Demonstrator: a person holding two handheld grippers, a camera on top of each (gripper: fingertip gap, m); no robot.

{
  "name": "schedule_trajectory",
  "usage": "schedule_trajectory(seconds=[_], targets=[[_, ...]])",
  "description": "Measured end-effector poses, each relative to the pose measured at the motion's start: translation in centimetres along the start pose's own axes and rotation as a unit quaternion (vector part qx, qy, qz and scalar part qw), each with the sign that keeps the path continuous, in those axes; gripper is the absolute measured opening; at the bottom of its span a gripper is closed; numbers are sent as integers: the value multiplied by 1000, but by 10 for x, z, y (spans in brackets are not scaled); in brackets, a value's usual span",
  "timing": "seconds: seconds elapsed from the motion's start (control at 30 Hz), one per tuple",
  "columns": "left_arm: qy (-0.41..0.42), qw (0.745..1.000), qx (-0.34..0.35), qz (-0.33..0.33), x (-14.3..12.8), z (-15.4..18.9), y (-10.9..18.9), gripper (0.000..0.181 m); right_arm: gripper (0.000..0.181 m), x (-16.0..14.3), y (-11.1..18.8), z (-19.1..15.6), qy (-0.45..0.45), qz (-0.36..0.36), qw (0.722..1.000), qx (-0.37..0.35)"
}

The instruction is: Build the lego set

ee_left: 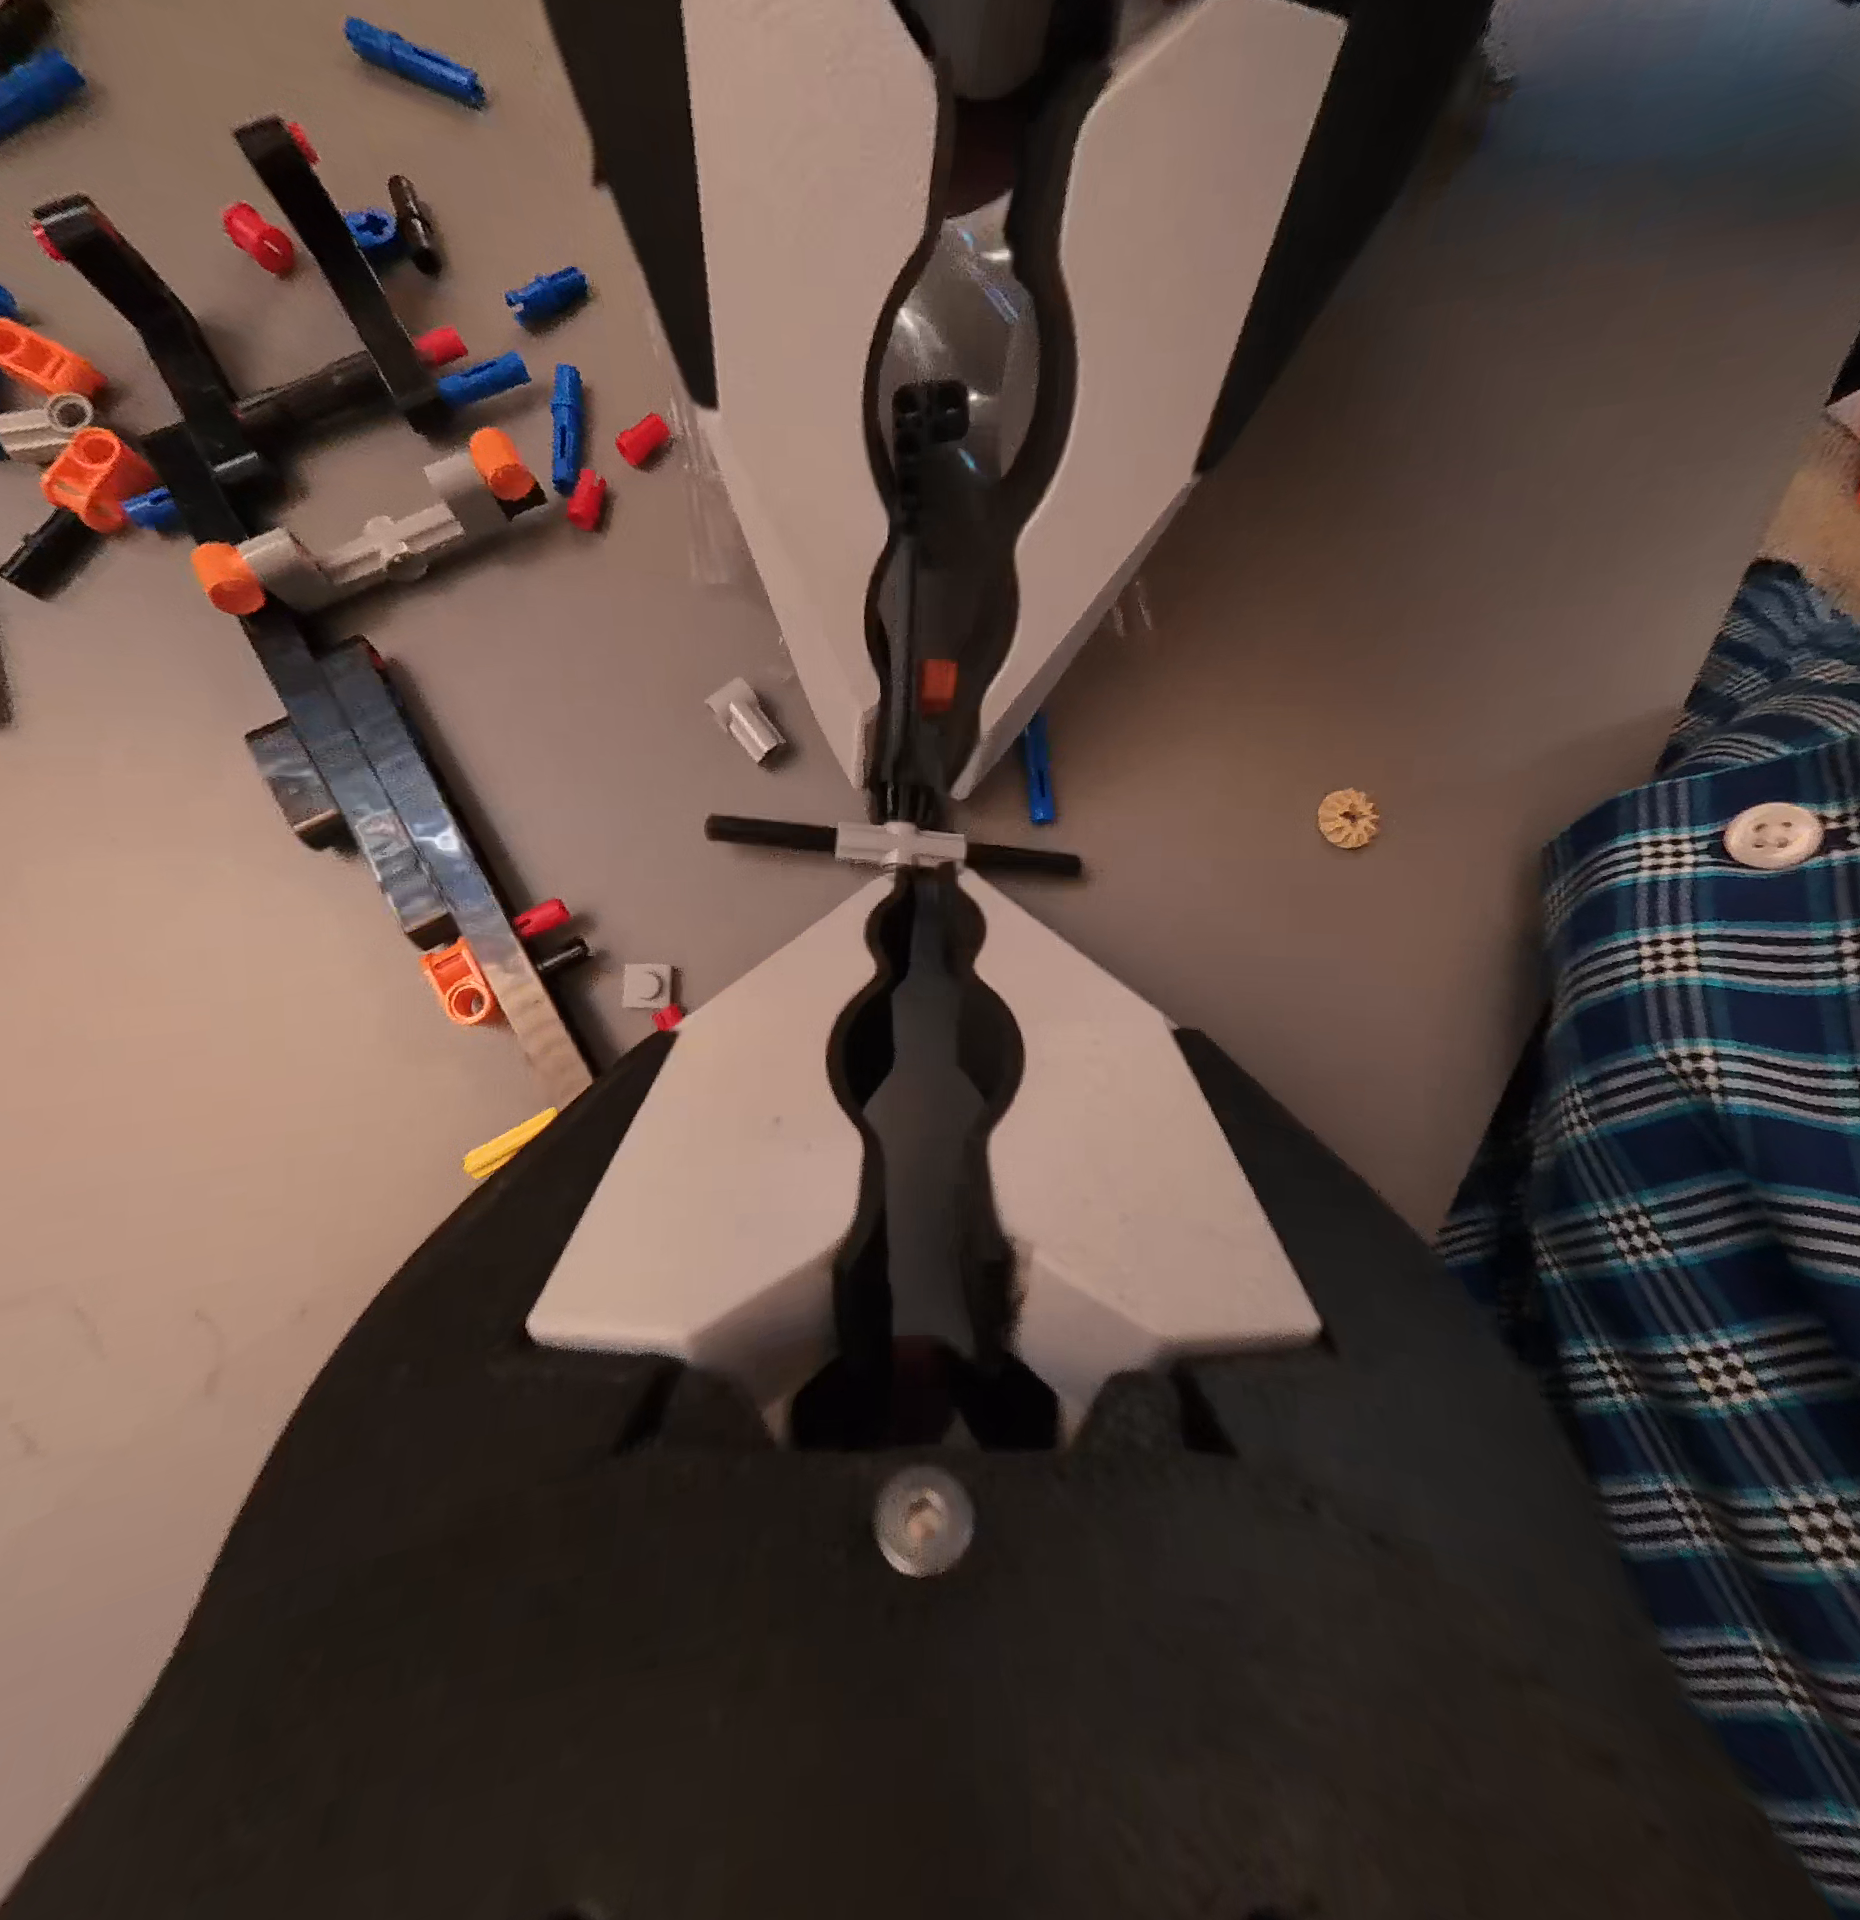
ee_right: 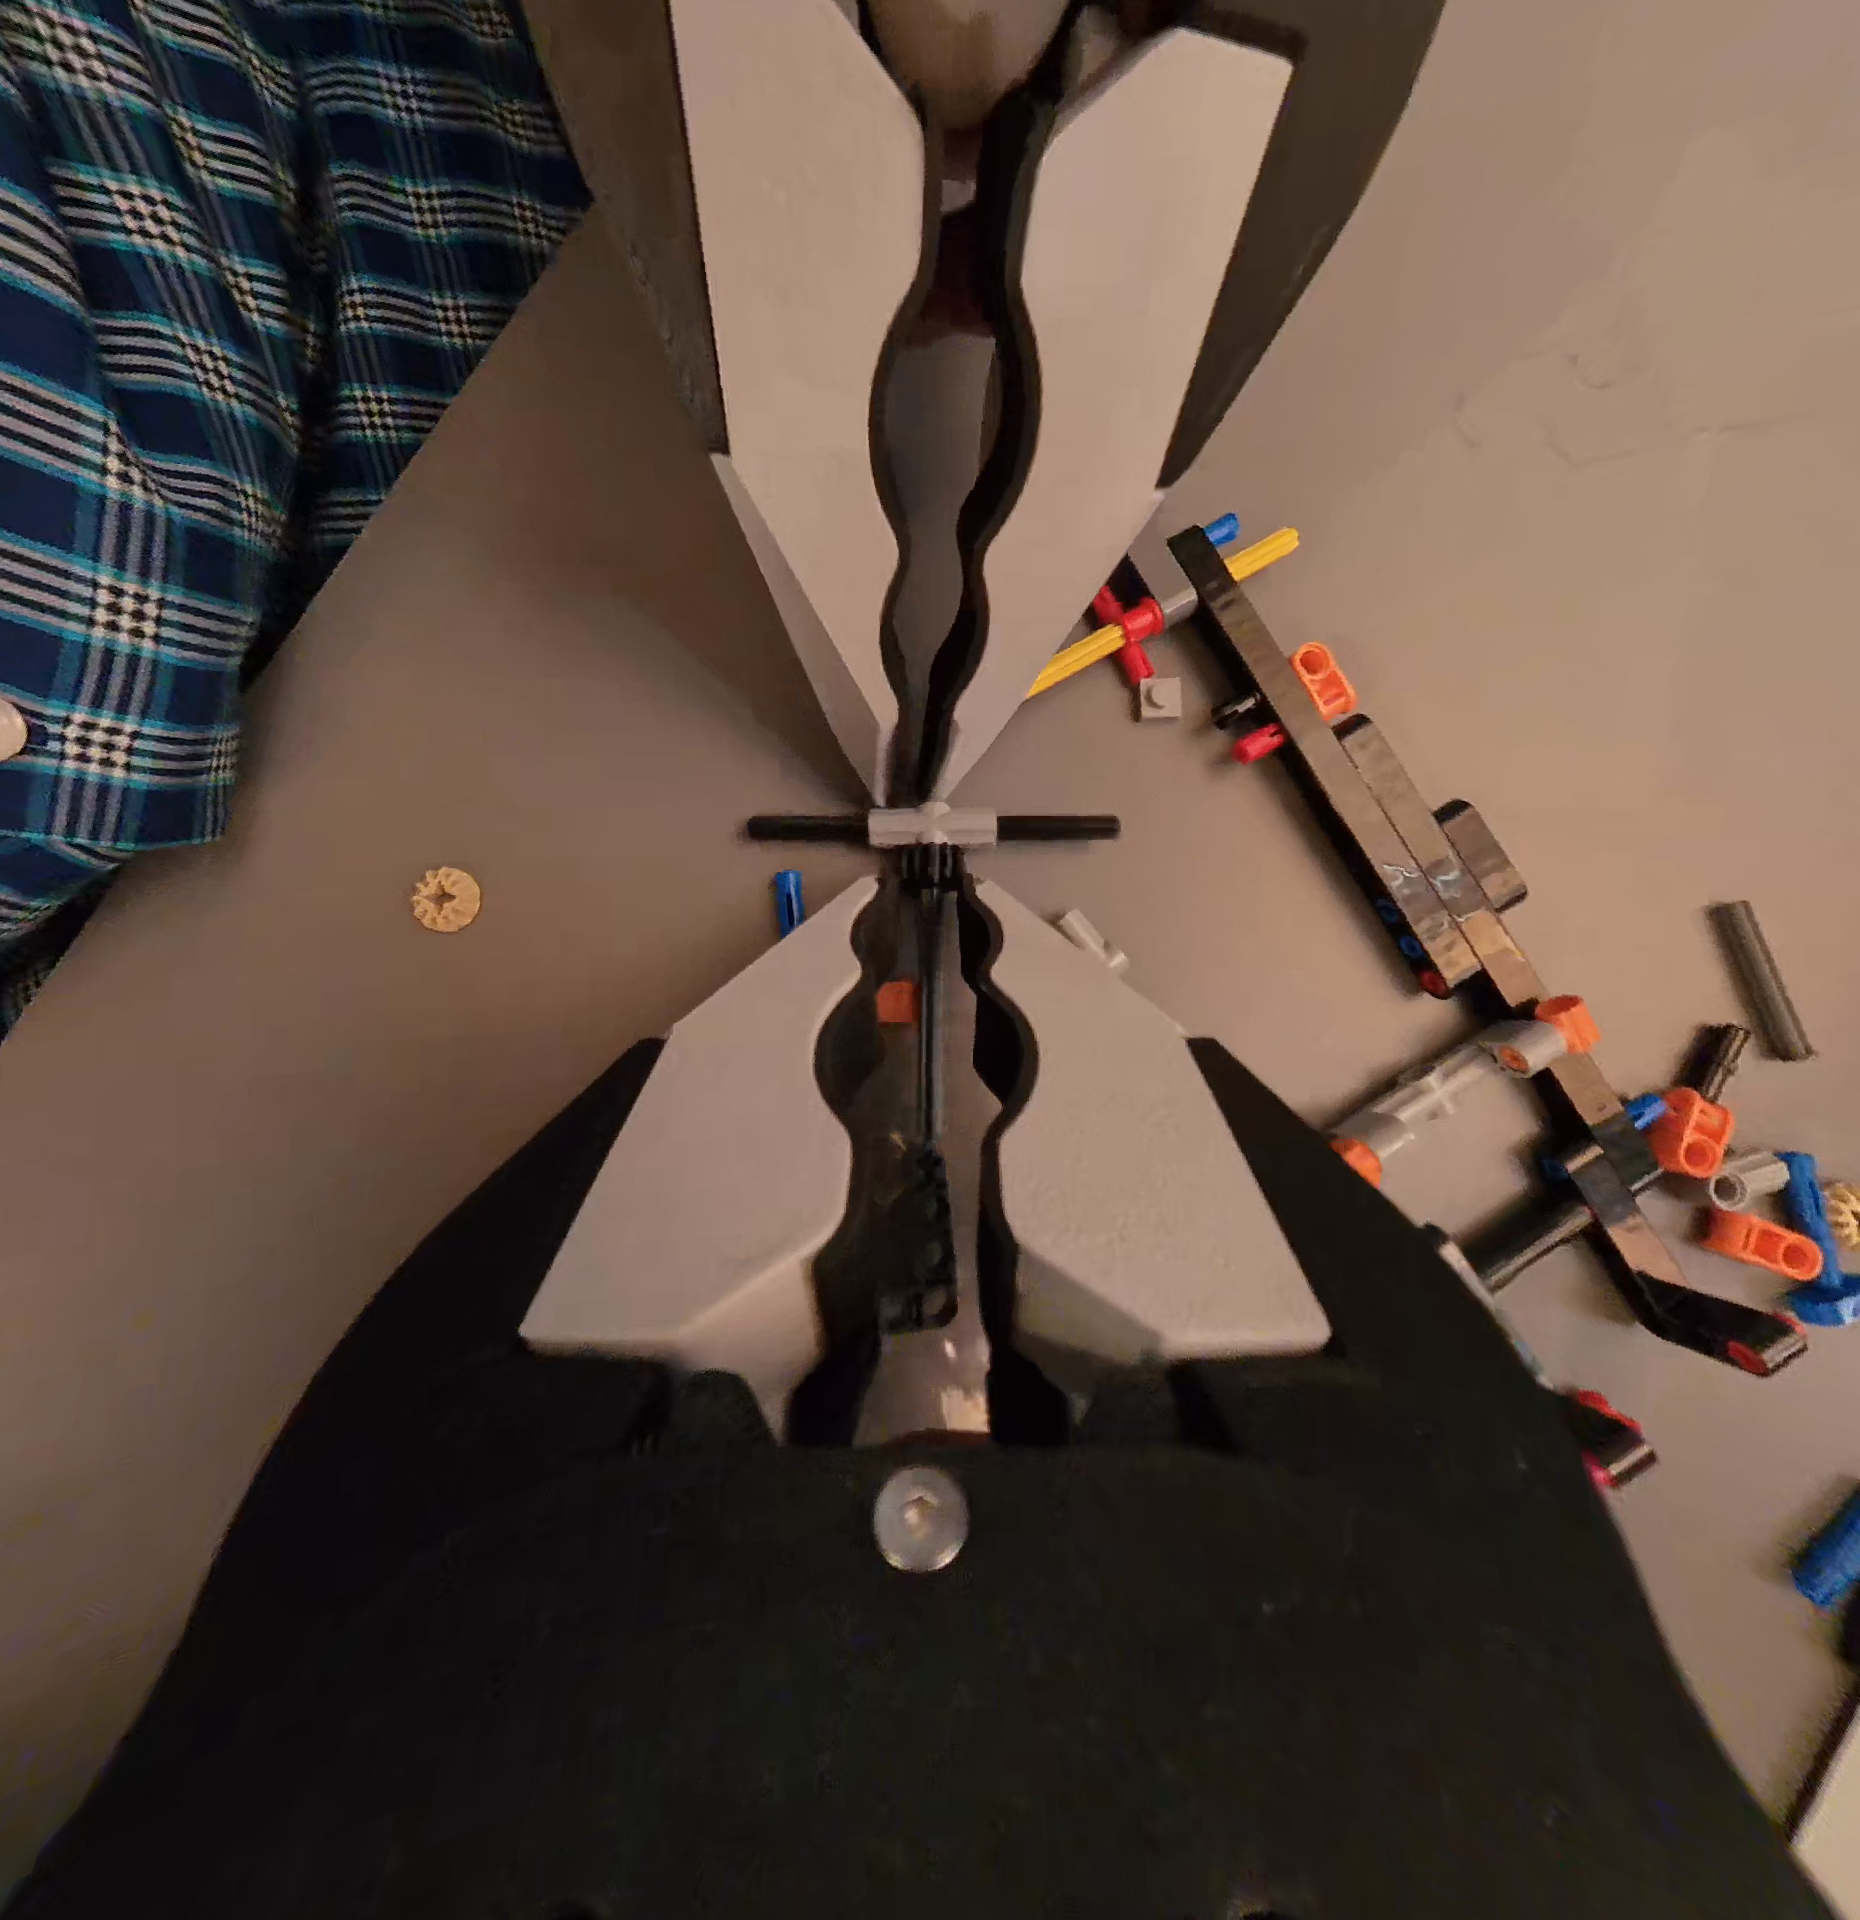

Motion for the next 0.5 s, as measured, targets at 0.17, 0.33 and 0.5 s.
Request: schedule_trajectory(seconds=[0.17,0.33,0.5], targets=[[3,1000,-1,8,-1,-2,5,8,10,2,0,-3,-23,7,1000,-13],[1,1000,-6,15,-2,-1,7,12,0,2,0,-3,-48,8,998,-34],[10,999,-15,33,2,-1,13,15,0,4,5,-6,-68,31,996,-47]])
Point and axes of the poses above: each gripper's, where its closed fingertips meet, y back along the fingers, x out of its top, z = x × y across the jaws, the point moved 4 cm from there along y, back along the fingers, and after that the axes turned 9 degrees about x, right-handed, at the moved point
